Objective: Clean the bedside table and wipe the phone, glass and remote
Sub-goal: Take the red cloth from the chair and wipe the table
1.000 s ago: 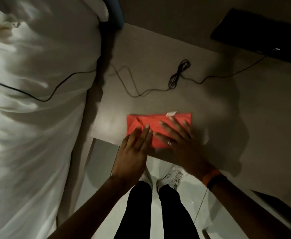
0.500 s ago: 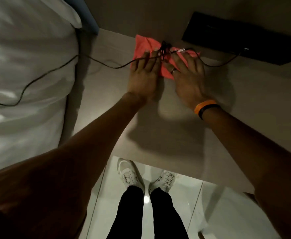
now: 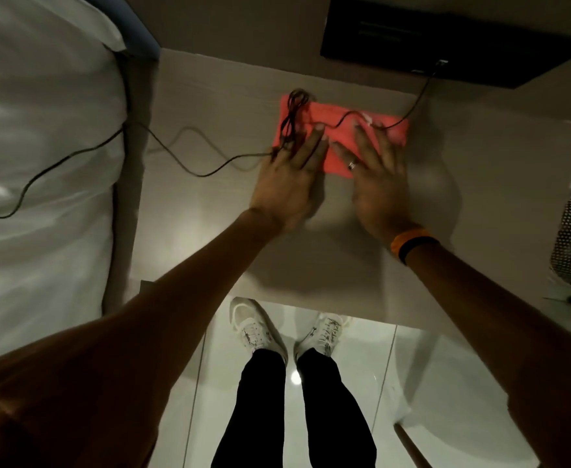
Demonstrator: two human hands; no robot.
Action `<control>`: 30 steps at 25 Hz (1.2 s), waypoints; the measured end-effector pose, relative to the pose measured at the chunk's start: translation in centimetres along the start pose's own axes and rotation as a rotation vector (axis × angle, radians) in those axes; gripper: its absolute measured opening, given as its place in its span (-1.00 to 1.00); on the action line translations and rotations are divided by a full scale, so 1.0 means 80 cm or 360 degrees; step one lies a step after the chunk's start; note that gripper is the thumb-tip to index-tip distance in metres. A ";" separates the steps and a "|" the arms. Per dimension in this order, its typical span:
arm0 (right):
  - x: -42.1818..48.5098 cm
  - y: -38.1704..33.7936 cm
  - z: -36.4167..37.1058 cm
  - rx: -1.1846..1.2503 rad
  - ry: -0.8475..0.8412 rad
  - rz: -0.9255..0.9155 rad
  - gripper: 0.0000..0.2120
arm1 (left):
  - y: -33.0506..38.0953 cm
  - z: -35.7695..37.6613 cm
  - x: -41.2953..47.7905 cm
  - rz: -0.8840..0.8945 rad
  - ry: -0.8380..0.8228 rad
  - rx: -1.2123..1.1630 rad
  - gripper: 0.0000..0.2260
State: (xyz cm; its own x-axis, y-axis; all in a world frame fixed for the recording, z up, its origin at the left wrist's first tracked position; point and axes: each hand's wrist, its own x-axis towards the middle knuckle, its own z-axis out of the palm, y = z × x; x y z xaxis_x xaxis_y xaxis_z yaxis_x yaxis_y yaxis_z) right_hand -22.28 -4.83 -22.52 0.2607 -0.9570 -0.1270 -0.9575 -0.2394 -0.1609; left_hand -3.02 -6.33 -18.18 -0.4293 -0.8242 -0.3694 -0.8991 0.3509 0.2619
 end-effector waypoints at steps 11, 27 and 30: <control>-0.236 -0.084 0.030 0.0114 -0.0195 -0.0115 -0.15 | 0.070 0.114 -0.230 -0.0118 -0.0120 -0.0122 -0.18; -0.066 0.103 -0.003 -0.0012 0.0104 0.0072 -0.51 | 0.102 0.041 0.032 0.0153 0.0170 0.0036 -0.44; 0.001 0.127 -0.015 -0.0108 0.0028 0.0075 -0.38 | 0.105 0.015 0.089 0.0012 0.0140 0.0105 -0.46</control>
State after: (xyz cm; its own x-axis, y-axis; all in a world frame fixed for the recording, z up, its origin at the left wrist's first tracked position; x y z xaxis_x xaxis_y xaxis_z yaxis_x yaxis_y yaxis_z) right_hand -32.11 -7.57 -22.96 0.2135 -0.9701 -0.1155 -0.9749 -0.2040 -0.0887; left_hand -13.73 -8.75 -19.70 -0.4294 -0.8562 -0.2873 -0.9008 0.3834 0.2039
